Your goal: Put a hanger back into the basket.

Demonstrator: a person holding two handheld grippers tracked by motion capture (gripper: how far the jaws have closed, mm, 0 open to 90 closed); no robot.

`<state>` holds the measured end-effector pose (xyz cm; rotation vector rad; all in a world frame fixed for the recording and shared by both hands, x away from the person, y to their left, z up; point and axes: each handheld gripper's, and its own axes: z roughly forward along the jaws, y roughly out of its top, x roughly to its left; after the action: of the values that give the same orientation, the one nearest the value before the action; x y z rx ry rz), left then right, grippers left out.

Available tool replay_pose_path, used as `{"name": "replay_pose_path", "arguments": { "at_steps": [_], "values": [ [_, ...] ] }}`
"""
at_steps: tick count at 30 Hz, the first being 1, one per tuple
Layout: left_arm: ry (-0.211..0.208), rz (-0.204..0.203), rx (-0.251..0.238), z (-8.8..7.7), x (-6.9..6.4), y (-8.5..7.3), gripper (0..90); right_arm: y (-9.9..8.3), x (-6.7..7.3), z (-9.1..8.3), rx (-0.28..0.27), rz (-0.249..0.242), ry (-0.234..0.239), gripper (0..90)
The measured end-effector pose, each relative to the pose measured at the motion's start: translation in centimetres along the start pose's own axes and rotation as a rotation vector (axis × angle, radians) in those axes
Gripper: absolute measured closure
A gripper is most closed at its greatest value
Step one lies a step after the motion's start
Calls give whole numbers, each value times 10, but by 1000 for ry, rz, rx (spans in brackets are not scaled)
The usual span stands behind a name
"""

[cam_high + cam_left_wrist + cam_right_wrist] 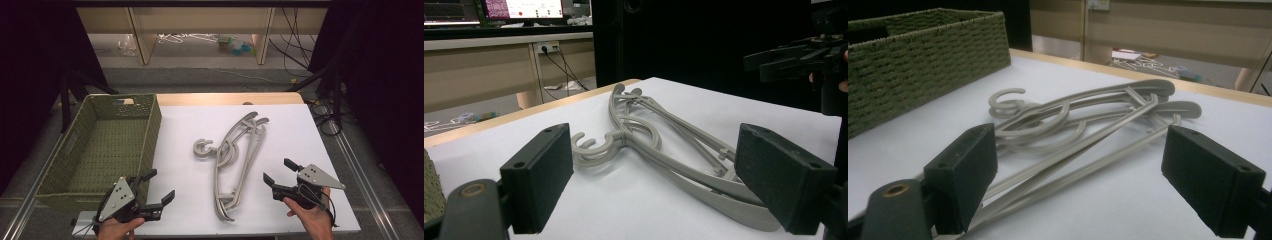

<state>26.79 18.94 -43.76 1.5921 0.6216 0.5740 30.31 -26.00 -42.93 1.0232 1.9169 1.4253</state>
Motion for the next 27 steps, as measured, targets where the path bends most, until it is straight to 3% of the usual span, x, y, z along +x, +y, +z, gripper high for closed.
{"name": "replay_pose_path", "arguments": {
  "at_steps": [5,6,11,12,13,16,17,19,21,27],
  "values": [
    [2,-6,0,0,0,0,156,-1,1,2,24,1,3,158],
    [-3,-11,2,0,0,0,156,-1,3,1,53,10,4,160],
    [-3,-8,7,0,-1,0,157,-1,4,6,58,13,5,163],
    [-1,-6,3,0,-1,0,157,0,6,9,100,40,18,173],
    [-1,-6,3,0,-1,0,157,0,6,9,100,40,18,173],
    [0,-6,3,-1,-1,0,156,2,16,22,188,35,37,181],
    [0,-6,3,-1,-1,0,156,2,16,22,188,35,37,181],
    [4,-2,2,0,-1,0,157,11,30,33,226,29,80,191],
    [5,-2,1,0,-1,0,156,17,39,42,246,11,98,191],
    [3,11,1,-1,-1,1,157,27,72,79,380,-52,173,213]
  ]
}}
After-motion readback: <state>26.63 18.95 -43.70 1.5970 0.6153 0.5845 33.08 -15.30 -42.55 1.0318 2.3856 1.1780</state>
